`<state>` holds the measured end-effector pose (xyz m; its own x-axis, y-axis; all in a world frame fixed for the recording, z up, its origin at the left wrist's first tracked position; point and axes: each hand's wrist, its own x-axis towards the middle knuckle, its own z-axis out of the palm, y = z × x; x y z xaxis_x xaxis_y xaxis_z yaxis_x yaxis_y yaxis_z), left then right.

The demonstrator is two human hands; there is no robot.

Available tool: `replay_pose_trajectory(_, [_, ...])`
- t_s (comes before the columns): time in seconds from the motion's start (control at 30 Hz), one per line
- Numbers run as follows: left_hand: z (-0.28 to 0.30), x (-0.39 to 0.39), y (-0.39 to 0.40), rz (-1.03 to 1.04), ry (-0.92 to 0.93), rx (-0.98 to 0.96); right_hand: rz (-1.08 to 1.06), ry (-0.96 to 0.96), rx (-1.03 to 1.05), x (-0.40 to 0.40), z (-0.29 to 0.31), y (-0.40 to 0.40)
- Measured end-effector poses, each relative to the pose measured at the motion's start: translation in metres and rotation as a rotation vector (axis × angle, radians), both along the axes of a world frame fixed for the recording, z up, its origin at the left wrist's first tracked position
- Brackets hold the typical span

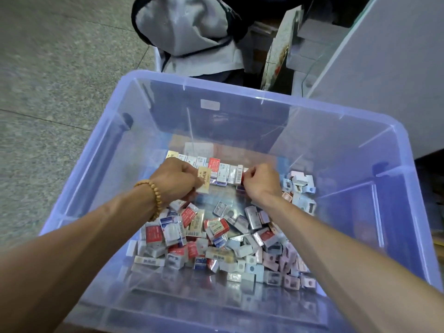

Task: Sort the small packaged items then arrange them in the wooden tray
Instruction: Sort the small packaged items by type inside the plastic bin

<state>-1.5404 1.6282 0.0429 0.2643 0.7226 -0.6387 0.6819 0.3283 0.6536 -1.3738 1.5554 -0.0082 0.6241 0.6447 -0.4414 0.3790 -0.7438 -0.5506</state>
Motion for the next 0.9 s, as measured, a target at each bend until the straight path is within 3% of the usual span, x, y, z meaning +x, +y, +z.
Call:
replay_pose_trajectory(0.07, [0.001,0.001,0.0,0.014,-0.012,-0.017,-0.017,-0.005,0.015,0.002,0.0,0.002])
replay_pose_trajectory(0.2, [0.0,0.001,0.0,0.011,-0.024,-0.035,-0.083,0.201,0.049,0.0,-0.004,0.009])
replay_pose_trajectory(0.37, [0.002,0.001,-0.004,-0.006,-0.047,-0.046,-0.028,0.188,0.061,-0.004,-0.004,0.01])
replay_pose_trajectory(0.6, [0.002,0.004,-0.006,-0.042,-0.096,-0.081,-0.01,0.311,0.01,0.012,0.019,0.003])
replay_pose_trajectory(0.73, [-0.001,0.013,-0.007,-0.048,-0.165,-0.095,0.021,0.707,0.061,0.003,0.032,0.004])
replay_pose_trajectory(0.83, [-0.005,0.02,-0.005,-0.049,-0.232,-0.088,0.053,0.717,0.071,0.004,0.029,0.004])
replay_pose_trajectory(0.9, [-0.011,0.022,-0.002,-0.139,-0.175,0.063,-0.02,0.665,0.054,0.014,0.025,-0.002])
